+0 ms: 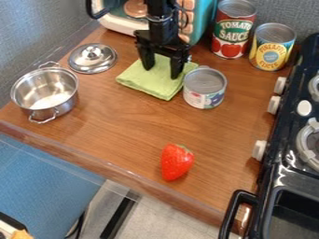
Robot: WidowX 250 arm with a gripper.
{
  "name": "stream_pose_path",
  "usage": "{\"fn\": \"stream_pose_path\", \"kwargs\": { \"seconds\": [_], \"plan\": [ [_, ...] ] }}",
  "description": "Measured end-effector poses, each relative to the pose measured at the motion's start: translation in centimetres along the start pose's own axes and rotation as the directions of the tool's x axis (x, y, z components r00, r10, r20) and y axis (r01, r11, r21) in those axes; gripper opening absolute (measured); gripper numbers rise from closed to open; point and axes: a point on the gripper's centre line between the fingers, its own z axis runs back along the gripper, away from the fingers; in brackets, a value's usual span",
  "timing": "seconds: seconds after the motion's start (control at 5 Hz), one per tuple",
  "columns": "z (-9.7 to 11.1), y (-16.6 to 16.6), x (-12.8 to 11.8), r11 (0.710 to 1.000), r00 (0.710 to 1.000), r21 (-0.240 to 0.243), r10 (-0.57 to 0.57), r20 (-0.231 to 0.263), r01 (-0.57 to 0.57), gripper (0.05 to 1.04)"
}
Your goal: Move table cloth to middle lower side of the table
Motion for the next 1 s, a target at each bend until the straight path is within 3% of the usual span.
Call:
{"fn": "stream_pose_path", "kwargs": {
  "seconds": [0.6, 1.0],
  "plan": [
    [-0.5, 0.2, -4.2, 0.998, 0.998, 0.051, 0.046, -0.041, -0.044, 1.0],
    [0.4, 0.0, -9.1, 0.992, 0.997, 0.13, 0.017, -0.07, -0.008, 1.0]
  ]
}}
